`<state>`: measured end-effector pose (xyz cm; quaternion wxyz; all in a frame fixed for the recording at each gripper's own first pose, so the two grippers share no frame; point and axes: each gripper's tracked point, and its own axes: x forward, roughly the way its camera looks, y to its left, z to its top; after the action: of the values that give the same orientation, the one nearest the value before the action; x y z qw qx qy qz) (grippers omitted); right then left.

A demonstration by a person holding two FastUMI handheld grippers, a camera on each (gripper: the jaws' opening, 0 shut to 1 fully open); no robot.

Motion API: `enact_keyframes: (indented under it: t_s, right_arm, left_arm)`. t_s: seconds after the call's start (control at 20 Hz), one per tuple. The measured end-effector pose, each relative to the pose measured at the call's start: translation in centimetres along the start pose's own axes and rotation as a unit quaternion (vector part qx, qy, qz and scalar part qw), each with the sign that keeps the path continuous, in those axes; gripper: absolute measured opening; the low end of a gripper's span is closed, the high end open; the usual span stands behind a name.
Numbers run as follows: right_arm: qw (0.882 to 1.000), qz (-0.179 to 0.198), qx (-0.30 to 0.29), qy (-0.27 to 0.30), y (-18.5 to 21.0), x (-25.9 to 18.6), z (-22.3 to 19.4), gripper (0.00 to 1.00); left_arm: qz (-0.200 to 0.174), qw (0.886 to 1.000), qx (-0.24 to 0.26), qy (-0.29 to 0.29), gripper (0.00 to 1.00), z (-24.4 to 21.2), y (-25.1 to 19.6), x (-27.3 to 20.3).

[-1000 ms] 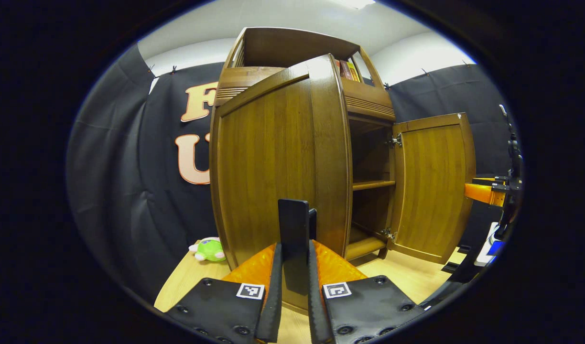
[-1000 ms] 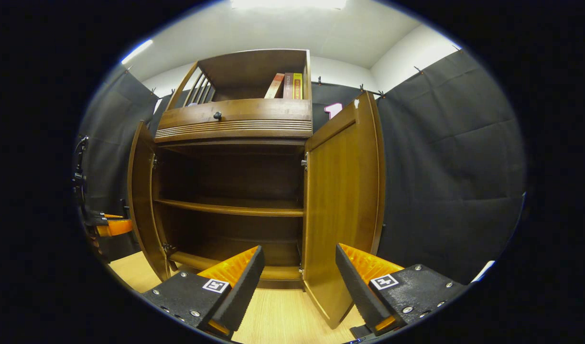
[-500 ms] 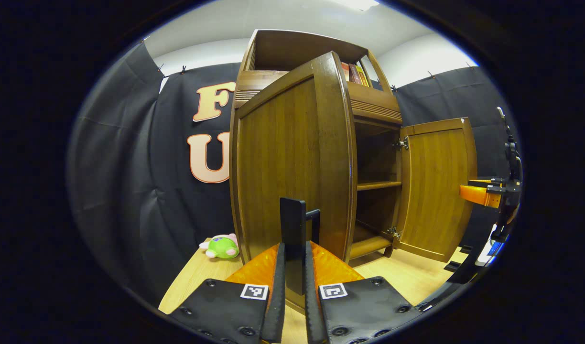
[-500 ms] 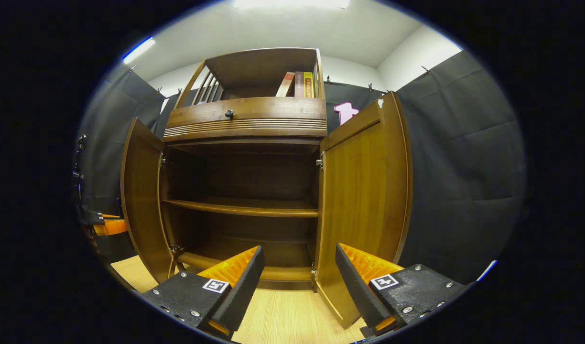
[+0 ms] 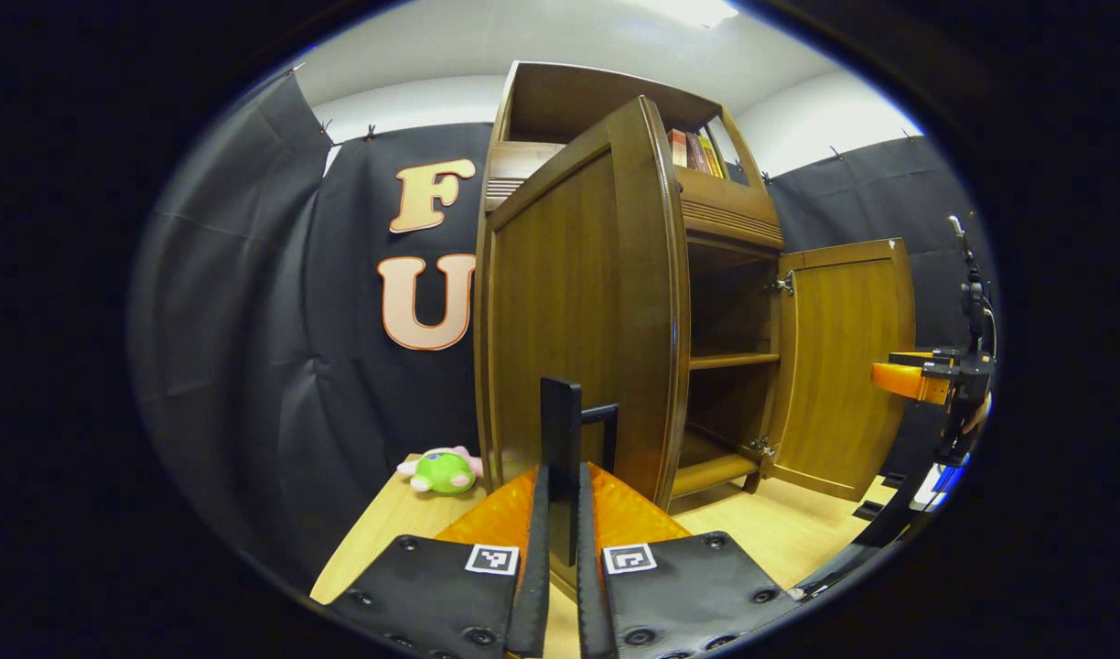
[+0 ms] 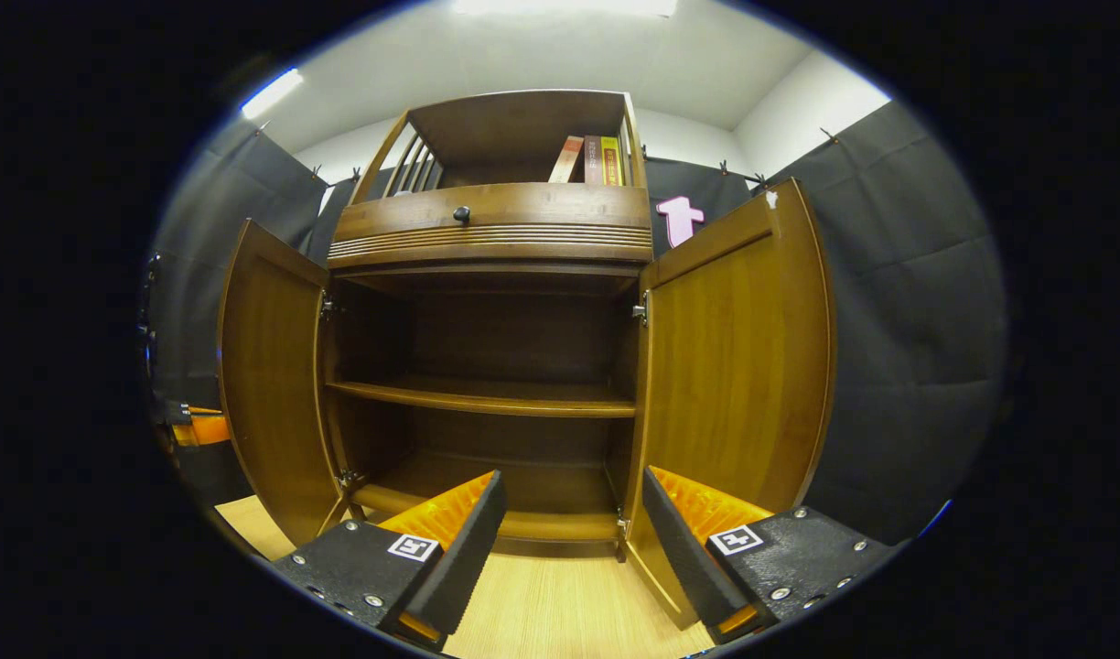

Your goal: Open the right door of the double-door shoe cabinet with the right hand, and open the left door with the left hand.

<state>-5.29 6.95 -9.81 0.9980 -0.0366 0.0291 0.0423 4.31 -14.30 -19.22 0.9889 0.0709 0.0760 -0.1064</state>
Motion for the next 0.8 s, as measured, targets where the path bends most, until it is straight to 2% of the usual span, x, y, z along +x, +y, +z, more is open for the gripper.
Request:
enact_keyframes:
  t_s: [0.55,0.8]
  right_arm:
    - [1.0,0.009,0.003,0.006,2.4,1.5,-0.5,0.92]
    - [1.0,0.015,0.002,0.009,3.8,1.9,-0.6,0.92]
  left_arm:
    - [0.023,1.0,0.009,-0.001,0.2,0.0,1.3,-0.3]
    - [0.051,0.999,0.003,-0.004,0.2,0.0,2.3,-0.6]
